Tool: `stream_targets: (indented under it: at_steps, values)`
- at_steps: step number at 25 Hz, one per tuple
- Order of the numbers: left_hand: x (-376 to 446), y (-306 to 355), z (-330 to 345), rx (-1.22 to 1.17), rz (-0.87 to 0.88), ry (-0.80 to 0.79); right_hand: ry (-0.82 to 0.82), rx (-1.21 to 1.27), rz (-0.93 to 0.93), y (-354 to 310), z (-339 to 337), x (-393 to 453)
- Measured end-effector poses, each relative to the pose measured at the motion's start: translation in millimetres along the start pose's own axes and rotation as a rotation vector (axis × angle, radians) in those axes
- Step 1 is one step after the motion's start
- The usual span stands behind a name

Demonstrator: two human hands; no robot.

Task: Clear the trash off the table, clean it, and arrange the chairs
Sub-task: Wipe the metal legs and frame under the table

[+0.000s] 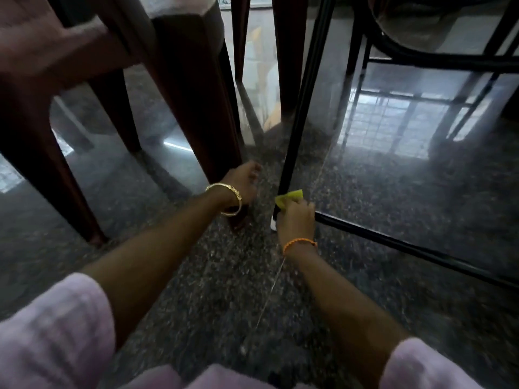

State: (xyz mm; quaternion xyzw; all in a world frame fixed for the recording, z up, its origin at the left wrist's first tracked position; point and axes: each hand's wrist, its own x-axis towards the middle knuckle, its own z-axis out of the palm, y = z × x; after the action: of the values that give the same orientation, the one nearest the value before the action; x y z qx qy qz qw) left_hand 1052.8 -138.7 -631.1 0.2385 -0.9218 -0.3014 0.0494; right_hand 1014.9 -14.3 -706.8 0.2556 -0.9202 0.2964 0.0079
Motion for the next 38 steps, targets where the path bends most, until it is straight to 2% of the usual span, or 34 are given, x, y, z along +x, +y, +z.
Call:
stream_targets:
  at_steps: [3, 6, 9, 11, 13, 15, 17, 22, 25, 28, 32, 35, 38]
  values:
    - [17.4, 15.9, 13.7, -0.163, -0.002, -0.061, 0.111, 0.439, 0.137, 17.7, -26.1, 12.6]
    - [42.1, 53.7, 7.8, -0.401, 0.020, 0.019, 0.374, 0.792, 0.282, 7.5, -75.7, 37.5]
    - [57.2, 96.9, -13.7, -0.694, 0.072, 0.139, 0.688, 0.999, 0.156, -22.4, -138.4, 69.4]
    - [57.6, 112.2, -21.1, -0.711, 0.052, 0.144, 0.861, 0.969, 0.008, -47.6, -175.5, 91.1]
    - [58.6, 111.8, -21.2, -0.671, 0.052, 0.144, 0.962, 0.917, -0.124, -75.2, -199.3, 107.1]
    - [60.2, 110.3, -24.6, -0.820, 0.035, 0.140, 0.967, 0.752, -0.234, -95.5, -207.1, 122.0]
    - [64.5, 109.4, -31.9, -0.973, 0.037, 0.105, 0.921, 0.487, -0.261, -110.7, -203.1, 136.6]
    - [80.2, 94.3, -25.3, -0.968, 0.103, 0.094, 0.955, 0.144, -0.058, -133.5, -197.8, 166.0]
    - [84.2, 89.8, -16.0, -1.080, 0.076, 0.105, 0.916, 0.014, 0.001, -132.1, -193.2, 170.8]
    - [85.2, 86.5, -9.4, -1.196, 0.025, 0.092, 0.860, -0.035, -0.036, -120.4, -181.1, 161.6]
    - [78.1, 71.9, 4.2, -1.172, 0.055, 0.170, 0.739, -0.070, -0.039, -100.2, -135.8, 133.7]
    - [70.2, 46.4, 22.3, -1.195, -0.099, 0.167, 0.561, -0.142, -0.036, -78.2, -93.9, 105.0]
    - [71.3, 22.2, 29.3, -1.242, -0.351, 0.007, 0.501, -0.203, -0.083, -56.5, -66.5, 86.9]
